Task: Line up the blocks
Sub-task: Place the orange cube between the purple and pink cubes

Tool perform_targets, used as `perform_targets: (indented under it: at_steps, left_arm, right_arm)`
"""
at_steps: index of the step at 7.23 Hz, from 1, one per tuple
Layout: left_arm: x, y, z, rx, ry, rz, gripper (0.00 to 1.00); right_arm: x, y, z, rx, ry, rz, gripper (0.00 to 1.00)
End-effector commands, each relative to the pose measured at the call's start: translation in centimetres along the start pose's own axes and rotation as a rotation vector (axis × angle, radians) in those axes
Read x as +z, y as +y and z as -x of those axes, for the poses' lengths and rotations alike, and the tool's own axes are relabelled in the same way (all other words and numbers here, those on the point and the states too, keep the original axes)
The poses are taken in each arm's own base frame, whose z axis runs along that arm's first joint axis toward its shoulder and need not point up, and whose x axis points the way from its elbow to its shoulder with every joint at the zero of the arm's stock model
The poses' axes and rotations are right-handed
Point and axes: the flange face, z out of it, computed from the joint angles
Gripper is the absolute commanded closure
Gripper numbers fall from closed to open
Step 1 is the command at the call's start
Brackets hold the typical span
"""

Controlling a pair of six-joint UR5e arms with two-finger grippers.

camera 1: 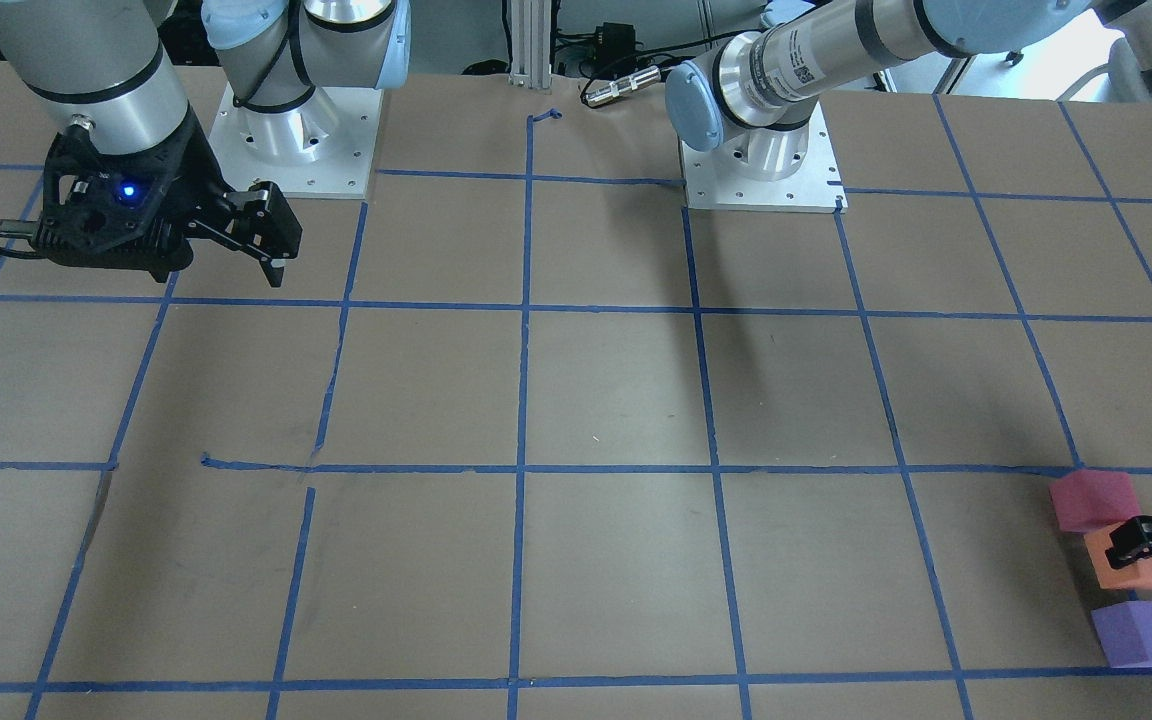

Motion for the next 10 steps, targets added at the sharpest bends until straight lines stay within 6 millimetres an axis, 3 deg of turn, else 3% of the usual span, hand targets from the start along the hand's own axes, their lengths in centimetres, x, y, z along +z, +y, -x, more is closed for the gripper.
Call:
perform_targets:
  at_steps: [1,5,8,9,10]
  left_arm:
    - [0.4,0.2,-0.1,0.0,0.004,0.005,1.0]
    - [3.1,0.4,-0.1,0.013,-0.002,-0.002,1.0]
    - [3.8,0.6,-0.3,0.033,-0.007,-0.004,1.0]
    - [3.9,0.7,-0.2,0.036,-0.012,0.002,0.56]
    - [3.7,0.7,-0.2,0.048,-0.014,0.002,0.01]
  right_arm:
    - [0.0,0.0,0.0,0.001,0.0,0.0,0.0]
    - [0.0,0.0,0.0,0.001,0.0,0.0,0.0]
    - [0.0,0.0,0.0,0.001,0.0,0.0,0.0]
    - [0.0,0.0,0.0,0.001,-0.002,0.0,0.0]
    - [0.0,0.1,0.0,0.001,-0.002,0.0,0.0]
